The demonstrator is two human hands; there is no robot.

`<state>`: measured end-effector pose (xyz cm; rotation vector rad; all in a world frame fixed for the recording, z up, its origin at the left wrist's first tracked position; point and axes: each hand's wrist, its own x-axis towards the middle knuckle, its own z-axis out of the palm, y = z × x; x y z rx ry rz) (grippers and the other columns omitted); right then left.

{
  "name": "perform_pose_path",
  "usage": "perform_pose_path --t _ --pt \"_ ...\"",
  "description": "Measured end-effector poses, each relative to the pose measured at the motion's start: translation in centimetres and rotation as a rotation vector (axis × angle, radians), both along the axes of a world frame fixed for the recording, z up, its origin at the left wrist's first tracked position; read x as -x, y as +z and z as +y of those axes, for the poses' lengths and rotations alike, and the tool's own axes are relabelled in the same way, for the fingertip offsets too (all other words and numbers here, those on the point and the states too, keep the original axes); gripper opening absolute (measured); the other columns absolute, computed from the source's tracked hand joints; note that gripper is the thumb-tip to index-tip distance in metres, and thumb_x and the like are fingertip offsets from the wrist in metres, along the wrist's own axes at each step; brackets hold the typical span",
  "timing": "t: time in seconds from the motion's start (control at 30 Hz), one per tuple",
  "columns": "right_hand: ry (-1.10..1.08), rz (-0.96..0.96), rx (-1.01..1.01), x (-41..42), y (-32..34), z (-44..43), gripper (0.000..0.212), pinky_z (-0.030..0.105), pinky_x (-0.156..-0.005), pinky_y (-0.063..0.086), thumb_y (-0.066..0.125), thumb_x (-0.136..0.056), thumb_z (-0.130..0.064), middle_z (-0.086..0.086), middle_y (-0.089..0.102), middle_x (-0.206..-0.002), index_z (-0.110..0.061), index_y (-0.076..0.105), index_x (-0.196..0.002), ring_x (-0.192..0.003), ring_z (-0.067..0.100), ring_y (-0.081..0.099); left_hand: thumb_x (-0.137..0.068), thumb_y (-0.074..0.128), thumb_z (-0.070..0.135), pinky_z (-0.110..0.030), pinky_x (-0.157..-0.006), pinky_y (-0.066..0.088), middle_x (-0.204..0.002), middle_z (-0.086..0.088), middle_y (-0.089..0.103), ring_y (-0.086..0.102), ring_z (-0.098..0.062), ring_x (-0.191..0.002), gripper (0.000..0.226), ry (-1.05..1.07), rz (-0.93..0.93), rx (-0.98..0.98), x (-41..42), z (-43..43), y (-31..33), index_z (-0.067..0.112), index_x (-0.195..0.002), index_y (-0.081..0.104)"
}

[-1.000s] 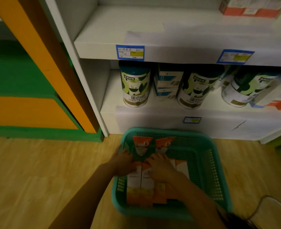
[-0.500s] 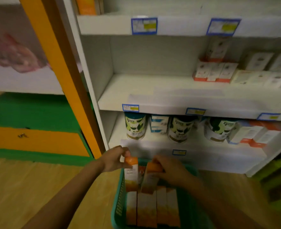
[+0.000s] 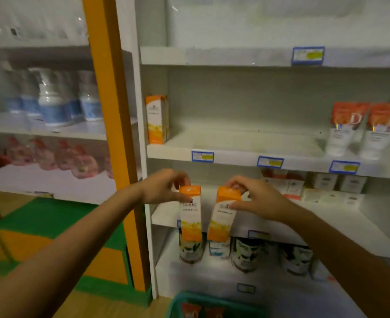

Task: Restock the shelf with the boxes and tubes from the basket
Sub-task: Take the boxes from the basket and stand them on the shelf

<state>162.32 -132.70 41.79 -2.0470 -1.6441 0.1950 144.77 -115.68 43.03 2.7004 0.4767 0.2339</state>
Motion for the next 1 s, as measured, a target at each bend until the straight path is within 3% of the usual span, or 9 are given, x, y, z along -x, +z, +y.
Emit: perform_pose_path --t 0.1,0.23,0.43,0.73,1.0 --pt "0.015 0.026 -0.053 -0.4 4.5 0.3 0.038 0.018 -0.077 0.046 0.071 -0.079 -0.02 -0.003 0.06 -0.106 -0.022 0.055 -0.113 -0.099 0.013 0.058 -0.082 0.066 0.024 -0.023 -0.079 0.049 -0.101 0.002 0.056 0.058 -0.014 -0.095 0.024 0.007 -0.047 -0.01 -0.2 0.9 4.2 0.019 -0.101 0.053" --pt "-0.003 -0.027 -0.169 -1.4 9.5 1.6 0.039 0.016 -0.076 0.045 0.073 -0.078 -0.017 0.002 0.063 -0.11 -0.019 0.058 -0.113 -0.099 0.018 0.06 -0.083 0.064 0.024 -0.017 -0.07 0.045 -0.101 0.0 0.056 0.057 -0.017 -0.095 0.023 0.033 -0.114 -0.089 -1.0 2.8 8.9 0.016 -0.102 0.053" --pt "-0.078 -0.053 -0.265 -2.7 14.3 6.6 0.041 0.03 -0.085 0.047 0.072 -0.078 -0.015 0.007 0.06 -0.113 -0.014 0.057 -0.117 -0.101 0.022 0.057 -0.085 0.062 0.023 -0.027 -0.08 0.047 -0.11 -0.009 0.056 0.054 -0.019 -0.096 0.035 0.111 -0.19 -0.23 -3.8 6.9 13.5 0.007 -0.114 0.053" --pt "-0.19 -0.083 -0.364 -4.3 15.3 13.6 0.044 0.025 -0.086 0.043 0.073 -0.076 -0.013 0.01 0.063 -0.119 -0.012 0.06 -0.118 -0.095 0.017 0.056 -0.084 0.064 0.022 -0.043 -0.094 0.049 -0.121 -0.019 0.058 0.057 -0.032 -0.107 0.04 0.217 -0.246 -0.32 -7.4 12.8 14.9 0.003 -0.117 0.053" --pt "-0.232 -0.076 -0.341 -5.1 15.0 16.8 0.044 0.023 -0.084 0.042 0.071 -0.079 -0.011 0.01 0.062 -0.121 -0.012 0.058 -0.121 -0.093 0.013 0.052 -0.087 0.059 0.029 -0.04 -0.1 0.037 -0.124 -0.015 0.058 0.053 -0.032 -0.114 0.04 0.239 -0.163 -0.391 -10.3 16.0 14.2 0.007 -0.12 0.052"
